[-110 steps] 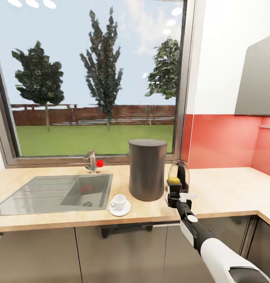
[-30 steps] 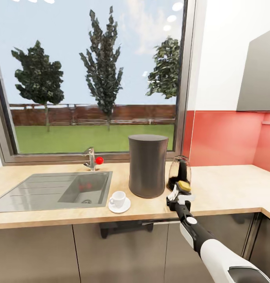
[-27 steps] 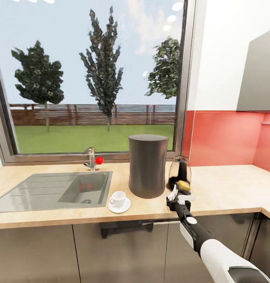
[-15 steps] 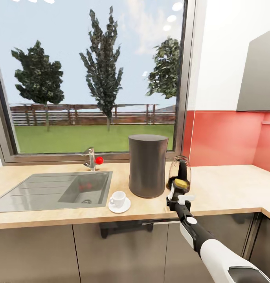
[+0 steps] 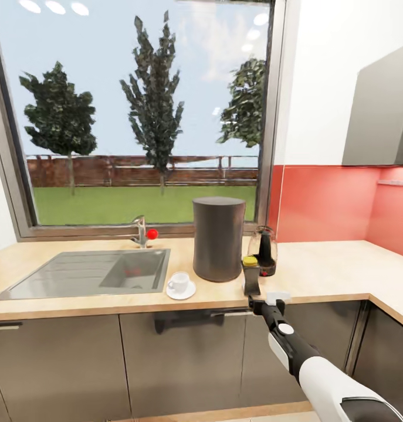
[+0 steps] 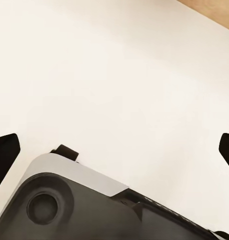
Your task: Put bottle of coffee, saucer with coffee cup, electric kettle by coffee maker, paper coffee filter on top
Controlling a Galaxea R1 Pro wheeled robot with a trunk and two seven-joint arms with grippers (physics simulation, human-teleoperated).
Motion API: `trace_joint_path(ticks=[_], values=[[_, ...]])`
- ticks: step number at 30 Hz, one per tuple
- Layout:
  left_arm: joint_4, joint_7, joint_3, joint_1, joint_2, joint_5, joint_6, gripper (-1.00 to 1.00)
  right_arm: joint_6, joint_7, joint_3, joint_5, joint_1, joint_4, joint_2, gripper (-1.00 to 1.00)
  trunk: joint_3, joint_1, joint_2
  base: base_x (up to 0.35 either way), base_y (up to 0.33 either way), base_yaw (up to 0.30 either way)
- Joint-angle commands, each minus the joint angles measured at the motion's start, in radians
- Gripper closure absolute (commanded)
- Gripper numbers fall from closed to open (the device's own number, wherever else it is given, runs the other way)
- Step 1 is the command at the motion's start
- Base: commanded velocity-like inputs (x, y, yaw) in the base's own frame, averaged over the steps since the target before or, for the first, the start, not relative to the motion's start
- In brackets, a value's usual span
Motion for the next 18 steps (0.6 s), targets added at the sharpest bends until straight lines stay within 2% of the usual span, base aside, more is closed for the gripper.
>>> trace_joint_path(ticks=[1,3,5,8,10,13,17,18], values=[[0.001,0.0,0.0,-0.001,0.0,0.002,-0.003,-1.0,0.006,-0.006,0.002,-0.003,-0.001,0.001,0.0,-1.0,-0.001,-0.001,-0.001,-0.321,0.0,0.0],[0.001,0.0,0.0,-0.001,0.0,0.002,-0.003,-1.0,0.045,-0.01,0.002,-0.004,-0.001,0.002,-0.001,-1.0,-0.001,-0.001,-0.001,-0.279,0.0,0.0],[0.001,0.0,0.0,-0.001,0.0,0.002,-0.003,-1.0,0.114,-0.012,0.002,-0.004,-0.009,0.002,-0.002,-1.0,-0.001,-0.001,-0.001,-0.129,0.0,0.0],[0.001,0.0,0.0,-0.001,0.0,0.002,-0.004,-1.0,0.287,-0.026,0.002,-0.004,-0.024,0.005,0.0,-1.0,-0.001,-0.001,-0.001,-0.04,0.0,0.0],[0.001,0.0,0.0,-0.001,0.0,0.003,-0.004,-1.0,0.355,-0.045,0.002,0.0,-0.029,0.014,0.0,-1.0,-0.001,-0.001,-0.001,-0.012,0.0,0.0],[0.001,0.0,0.0,-0.001,0.0,0.003,-0.005,-1.0,0.52,-0.097,0.002,0.02,-0.044,0.055,0.0,-1.0,-0.001,-0.001,-0.001,-0.004,0.0,0.0],[0.001,0.0,0.0,-0.001,0.0,0.003,-0.005,-1.0,0.68,-0.114,0.003,0.026,-0.051,0.096,-0.001,-1.0,-0.001,-0.001,-0.001,-0.001,0.0,0.0],[0.001,0.0,0.0,-0.001,0.0,0.003,-0.005,-1.0,0.693,-0.115,0.003,0.026,-0.052,0.106,-0.001,-1.0,-0.001,-0.001,-0.001,0.0,0.0,0.0]])
